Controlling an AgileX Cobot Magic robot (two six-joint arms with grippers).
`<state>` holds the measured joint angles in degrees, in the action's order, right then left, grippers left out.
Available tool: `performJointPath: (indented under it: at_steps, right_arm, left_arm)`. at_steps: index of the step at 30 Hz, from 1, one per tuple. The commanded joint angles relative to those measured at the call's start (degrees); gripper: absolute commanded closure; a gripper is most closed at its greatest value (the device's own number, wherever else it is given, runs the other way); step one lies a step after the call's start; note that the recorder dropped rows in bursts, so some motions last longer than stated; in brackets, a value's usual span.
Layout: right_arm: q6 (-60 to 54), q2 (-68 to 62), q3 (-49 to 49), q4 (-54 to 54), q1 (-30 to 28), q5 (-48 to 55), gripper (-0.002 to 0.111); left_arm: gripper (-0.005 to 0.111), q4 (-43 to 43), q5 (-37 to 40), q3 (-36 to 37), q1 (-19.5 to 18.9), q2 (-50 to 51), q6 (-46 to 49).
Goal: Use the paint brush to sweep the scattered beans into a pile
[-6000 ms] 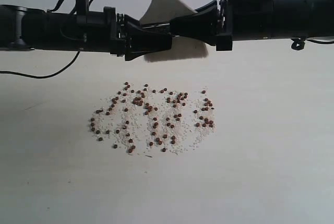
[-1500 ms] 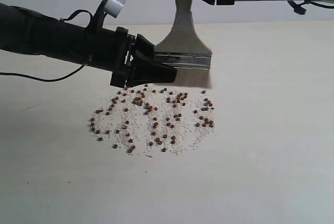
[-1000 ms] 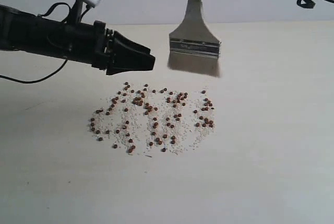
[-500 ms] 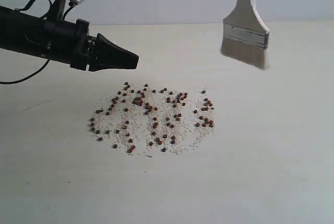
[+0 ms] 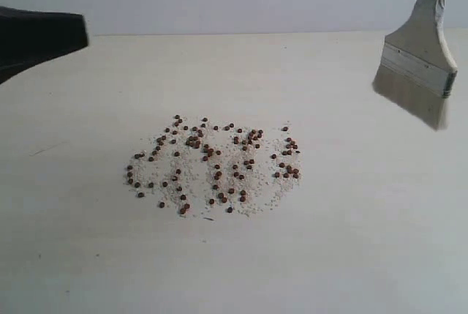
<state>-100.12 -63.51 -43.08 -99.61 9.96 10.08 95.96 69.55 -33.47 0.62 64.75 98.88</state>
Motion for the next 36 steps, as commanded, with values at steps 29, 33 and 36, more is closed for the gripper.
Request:
performJointPath:
  at_steps: [29,33,36]
  right_arm:
    - [0.72,5.48,4.66,-0.34,-0.02,-0.85,0.108]
    - [3.37,5.48,4.66,-0.34,-0.02,-3.72,0.108]
    - [5.19,6.81,5.62,-0.34,-0.02,-6.32,0.108]
  left_arm:
    - [0.107,-10.82,-70.97,32.1,-6.99,-60.19,-35.06]
    - [0.107,-10.82,-70.78,32.1,-6.99,-60.19,-34.62]
    - [0.107,-10.82,-70.13,32.1,-6.99,-60.19,-34.63]
